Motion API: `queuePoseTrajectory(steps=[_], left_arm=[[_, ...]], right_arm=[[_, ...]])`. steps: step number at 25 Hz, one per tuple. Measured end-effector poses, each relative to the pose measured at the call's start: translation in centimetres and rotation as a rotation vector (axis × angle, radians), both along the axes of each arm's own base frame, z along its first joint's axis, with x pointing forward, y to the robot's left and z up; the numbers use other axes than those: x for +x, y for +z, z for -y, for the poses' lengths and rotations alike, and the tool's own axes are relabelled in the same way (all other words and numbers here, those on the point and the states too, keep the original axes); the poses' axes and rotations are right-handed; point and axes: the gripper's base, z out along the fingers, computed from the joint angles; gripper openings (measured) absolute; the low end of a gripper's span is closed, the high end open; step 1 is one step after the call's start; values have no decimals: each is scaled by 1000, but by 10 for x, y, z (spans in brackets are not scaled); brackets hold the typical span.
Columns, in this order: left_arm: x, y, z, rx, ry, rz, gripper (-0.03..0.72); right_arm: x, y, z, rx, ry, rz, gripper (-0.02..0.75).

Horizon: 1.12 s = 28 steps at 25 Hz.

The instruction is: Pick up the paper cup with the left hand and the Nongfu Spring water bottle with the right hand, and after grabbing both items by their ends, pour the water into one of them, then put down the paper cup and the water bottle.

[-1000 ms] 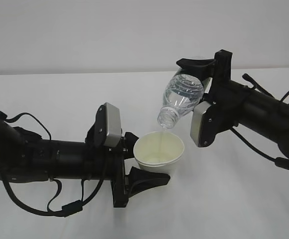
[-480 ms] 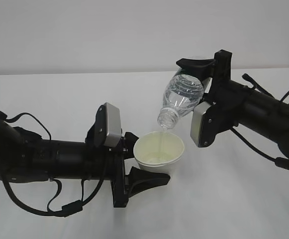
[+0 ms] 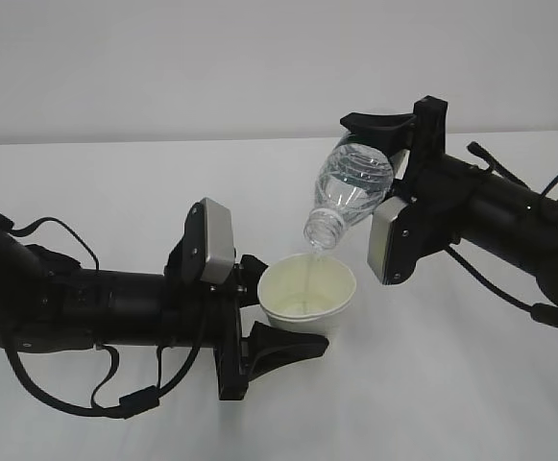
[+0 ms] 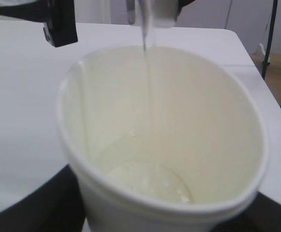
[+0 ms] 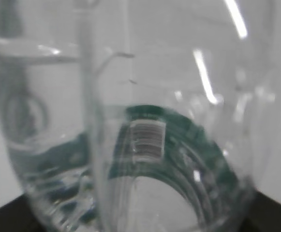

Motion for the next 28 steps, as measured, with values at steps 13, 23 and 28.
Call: queuePoseTrajectory(steps=[13,23,28], left_arm=[[0,0,0,1,0,0,477],[0,0,0,1,0,0,477],[0,0,0,1,0,0,477]], right_arm=[[0,0,0,-3,0,3,483],[0,0,0,-4,0,4,483],[0,0,0,-7,0,6,483]])
